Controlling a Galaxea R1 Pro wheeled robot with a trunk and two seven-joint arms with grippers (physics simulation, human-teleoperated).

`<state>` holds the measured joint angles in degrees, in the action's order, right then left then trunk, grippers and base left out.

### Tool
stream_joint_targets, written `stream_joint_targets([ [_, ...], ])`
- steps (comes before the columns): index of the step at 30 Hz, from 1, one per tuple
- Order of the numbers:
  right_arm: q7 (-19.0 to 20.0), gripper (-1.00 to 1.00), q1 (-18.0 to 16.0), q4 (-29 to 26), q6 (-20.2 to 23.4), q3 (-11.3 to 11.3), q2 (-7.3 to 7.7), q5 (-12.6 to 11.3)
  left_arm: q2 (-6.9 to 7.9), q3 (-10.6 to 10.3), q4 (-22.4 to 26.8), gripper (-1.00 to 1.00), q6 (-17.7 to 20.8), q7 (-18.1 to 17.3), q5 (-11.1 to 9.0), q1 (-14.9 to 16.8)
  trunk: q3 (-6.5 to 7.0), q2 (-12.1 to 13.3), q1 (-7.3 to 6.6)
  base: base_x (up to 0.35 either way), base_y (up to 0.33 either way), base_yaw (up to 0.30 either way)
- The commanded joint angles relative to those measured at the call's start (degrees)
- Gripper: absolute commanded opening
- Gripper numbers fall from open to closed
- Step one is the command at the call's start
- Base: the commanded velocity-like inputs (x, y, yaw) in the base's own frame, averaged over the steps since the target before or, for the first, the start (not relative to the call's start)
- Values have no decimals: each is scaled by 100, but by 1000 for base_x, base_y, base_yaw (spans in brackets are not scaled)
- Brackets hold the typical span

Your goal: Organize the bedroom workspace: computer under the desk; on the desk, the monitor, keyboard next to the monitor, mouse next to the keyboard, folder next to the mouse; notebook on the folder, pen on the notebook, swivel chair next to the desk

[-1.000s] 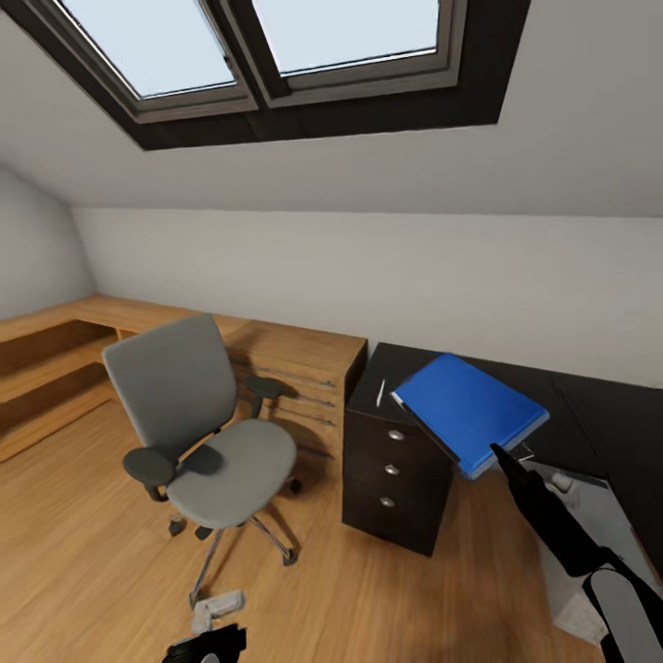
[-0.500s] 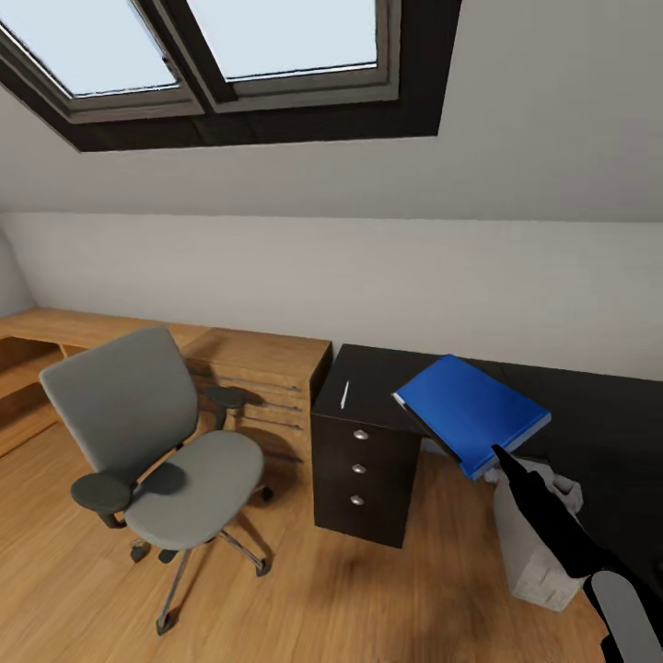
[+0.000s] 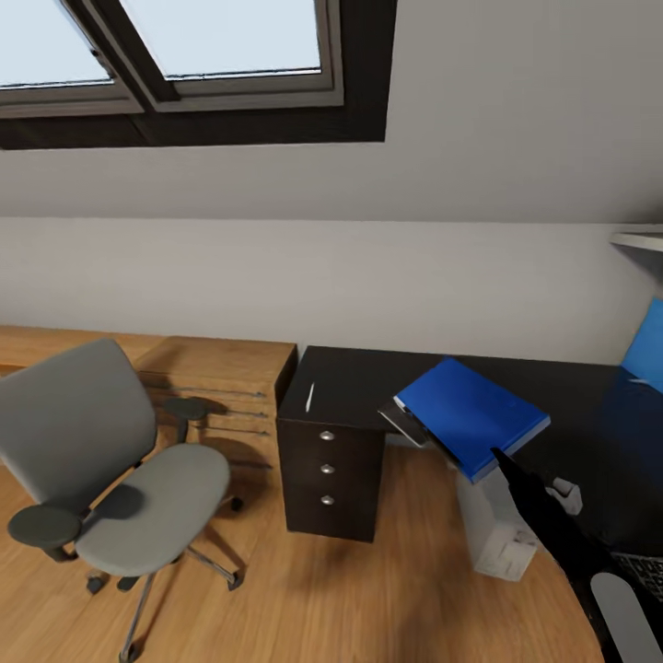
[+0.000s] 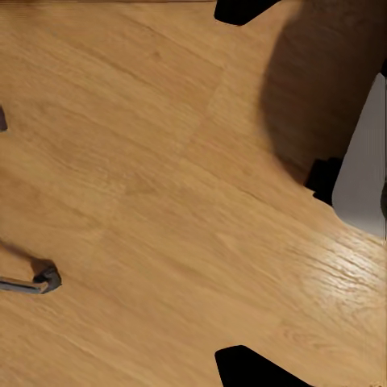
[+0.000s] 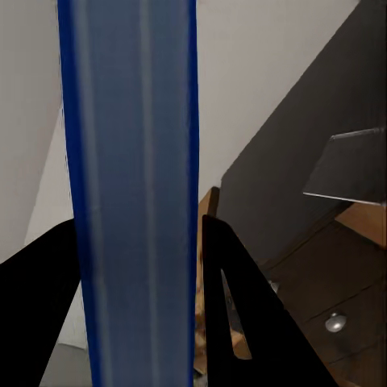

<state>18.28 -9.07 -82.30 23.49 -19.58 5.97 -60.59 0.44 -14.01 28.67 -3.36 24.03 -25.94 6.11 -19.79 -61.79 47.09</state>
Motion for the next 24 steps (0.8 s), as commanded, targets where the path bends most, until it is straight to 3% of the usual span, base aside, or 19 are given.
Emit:
stream_joint_targets([
  [1,9,-100,-4,1,46,-10,-3,-49,4,-47,-21,100,-41,40,-60,4,-7,-5,0,0,0,-267],
  [24,18,-100,-7,82,42,-25,1,-50,-9,-75,-142,100,-69,40,-53,4,-7,-5,0,0,0,-268],
])
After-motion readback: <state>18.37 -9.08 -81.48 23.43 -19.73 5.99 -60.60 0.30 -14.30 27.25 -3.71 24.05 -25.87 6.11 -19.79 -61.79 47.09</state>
